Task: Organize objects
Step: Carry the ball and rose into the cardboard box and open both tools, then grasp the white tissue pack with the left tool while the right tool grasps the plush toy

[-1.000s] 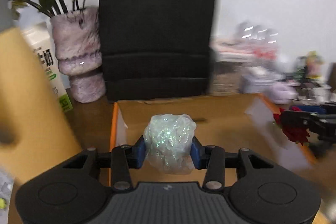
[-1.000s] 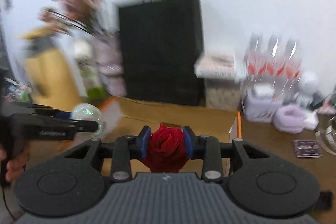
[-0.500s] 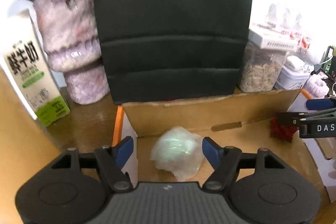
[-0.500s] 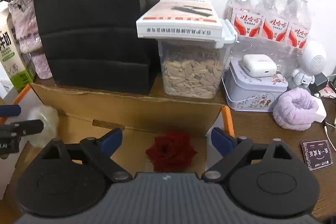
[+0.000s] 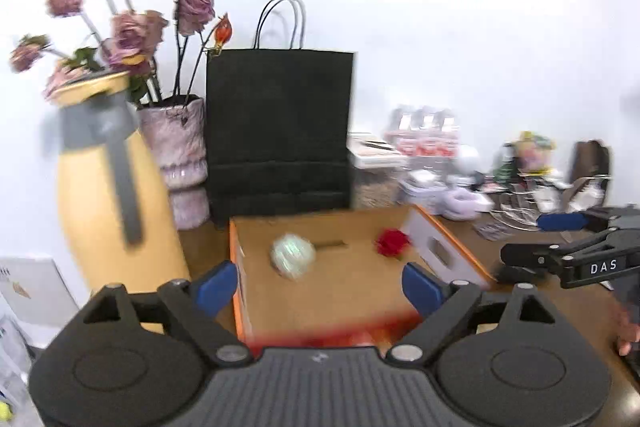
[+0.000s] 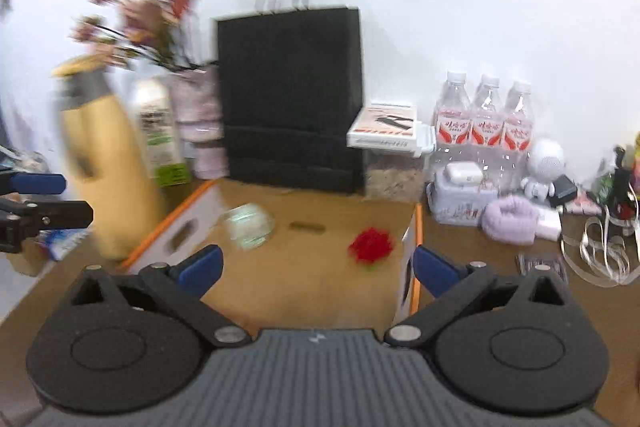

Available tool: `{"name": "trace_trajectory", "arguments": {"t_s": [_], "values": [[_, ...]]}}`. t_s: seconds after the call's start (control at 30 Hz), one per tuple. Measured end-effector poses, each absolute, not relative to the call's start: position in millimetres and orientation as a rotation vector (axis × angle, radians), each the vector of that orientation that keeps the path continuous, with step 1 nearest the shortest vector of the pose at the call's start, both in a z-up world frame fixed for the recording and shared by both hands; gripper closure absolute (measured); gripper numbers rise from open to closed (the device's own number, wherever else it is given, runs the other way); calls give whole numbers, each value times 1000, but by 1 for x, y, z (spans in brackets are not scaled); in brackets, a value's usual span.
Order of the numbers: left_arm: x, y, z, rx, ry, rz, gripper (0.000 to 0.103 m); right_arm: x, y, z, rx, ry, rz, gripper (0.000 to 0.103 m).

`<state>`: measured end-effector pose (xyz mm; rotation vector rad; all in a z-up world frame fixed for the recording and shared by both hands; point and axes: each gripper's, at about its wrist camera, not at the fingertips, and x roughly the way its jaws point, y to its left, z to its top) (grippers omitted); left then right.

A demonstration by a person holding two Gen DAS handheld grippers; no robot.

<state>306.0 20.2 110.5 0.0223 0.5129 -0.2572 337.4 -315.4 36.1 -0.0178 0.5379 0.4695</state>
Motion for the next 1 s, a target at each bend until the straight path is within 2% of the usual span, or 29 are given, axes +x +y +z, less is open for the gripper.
{"name": "trace_trajectory", "arguments": {"t_s": [0.1, 0.17, 0.2, 0.3, 0.47, 0.77, 1.0], "values": [[230, 28, 95, -36, 512, -320, 14, 261, -335, 19, 33, 534, 516, 0], [185, 34, 78, -87, 508, -392, 5, 215, -347, 4, 61, 549, 536, 0], [167, 37, 69, -105, 518, -427, 3, 193, -352, -3, 81, 550, 533, 0], [123, 43, 41, -149, 589, -393, 4, 131, -362, -24, 72, 525, 462, 0], [81, 54, 29, -135, 546, -234, 5, 90, -380, -42, 119, 581, 365, 0], [104, 45, 28, -51, 474, -178, 3, 115, -356, -42, 51, 521, 312, 0], [205, 35, 5, 5, 509, -185, 3, 183, -325, -58, -89, 508, 270, 0]]}}
